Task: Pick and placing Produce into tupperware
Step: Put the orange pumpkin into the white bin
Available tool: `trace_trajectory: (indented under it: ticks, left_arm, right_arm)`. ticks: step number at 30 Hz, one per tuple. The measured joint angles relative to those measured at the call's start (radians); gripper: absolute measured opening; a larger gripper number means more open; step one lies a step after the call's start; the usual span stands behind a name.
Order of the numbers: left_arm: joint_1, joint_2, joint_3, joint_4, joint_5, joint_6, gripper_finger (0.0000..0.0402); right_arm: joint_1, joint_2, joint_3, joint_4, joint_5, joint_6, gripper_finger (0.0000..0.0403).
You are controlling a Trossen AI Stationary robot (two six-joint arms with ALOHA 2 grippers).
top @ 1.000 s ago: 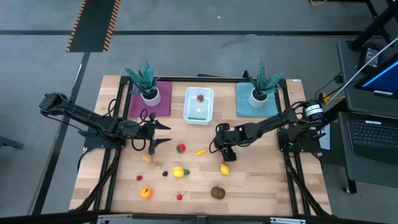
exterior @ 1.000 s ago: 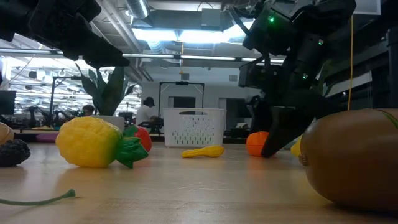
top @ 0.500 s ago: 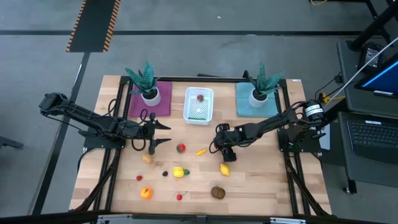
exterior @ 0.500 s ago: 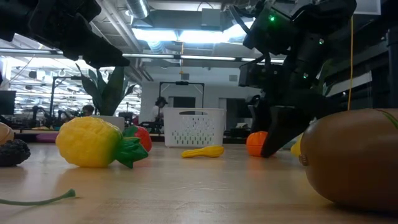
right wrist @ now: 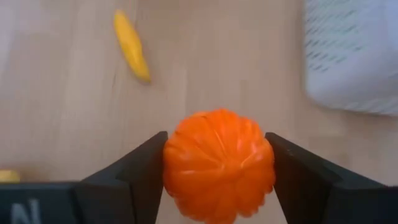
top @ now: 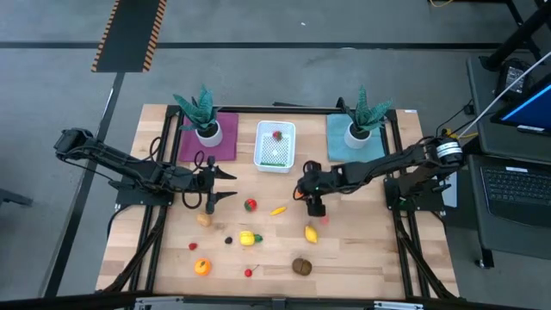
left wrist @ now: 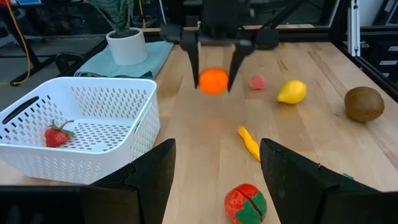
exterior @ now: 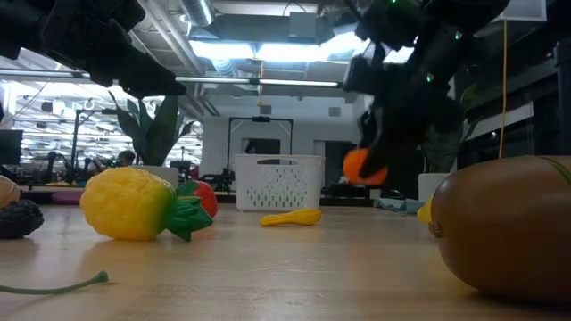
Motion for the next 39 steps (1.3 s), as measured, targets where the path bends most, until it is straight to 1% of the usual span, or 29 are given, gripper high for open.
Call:
trace_trajectory:
  ticks: [5, 8, 11, 15, 19, 24, 29, 34, 39]
  left_arm:
    - [0.000, 0.000, 0.000, -0.001, 0.000, 0.000, 0.0226]
    - [0.000, 0.000, 0.000, -0.006, 0.000, 0.000, 0.0226]
    - [0.000, 0.000, 0.000, -0.011, 0.000, 0.000, 0.0226]
    - [0.000, 0.000, 0.000, -0.017, 0.000, 0.000, 0.0226]
    - [0.000, 0.000, 0.000, -0.017, 0.000, 0.001, 0.0226]
    - [0.000, 0.000, 0.000, -0.017, 0.000, 0.001, 0.0226]
    - [0.000, 0.000, 0.000, -0.017, 0.000, 0.001, 0.0226]
    - [0.000, 0.000, 0.000, -0.016, 0.000, 0.000, 0.0226]
    - [0.000, 0.000, 0.000, -0.015, 0.000, -0.001, 0.0226]
  right_arm:
    - [-0.039, -0.099, -0.024, 0.007, 0.001, -0.022, 0.0243]
    - [-0.071, -0.154, -0.071, 0.029, 0.000, -0.013, 0.0244]
    - [-0.099, -0.207, -0.143, 0.102, -0.002, 0.000, 0.0244]
    - [-0.123, -0.267, -0.241, 0.237, -0.026, 0.001, 0.0244]
    - [-0.139, -0.320, -0.321, 0.363, -0.027, -0.008, 0.0244]
    - [-0.161, -0.364, -0.397, 0.527, -0.027, -0.029, 0.0244]
    - [-0.197, -0.375, -0.436, 0.592, -0.031, -0.025, 0.0244]
    - [-0.245, -0.374, -0.455, 0.637, -0.091, -0.026, 0.0244]
    - [-0.306, -0.374, -0.481, 0.737, -0.238, -0.021, 0.0244]
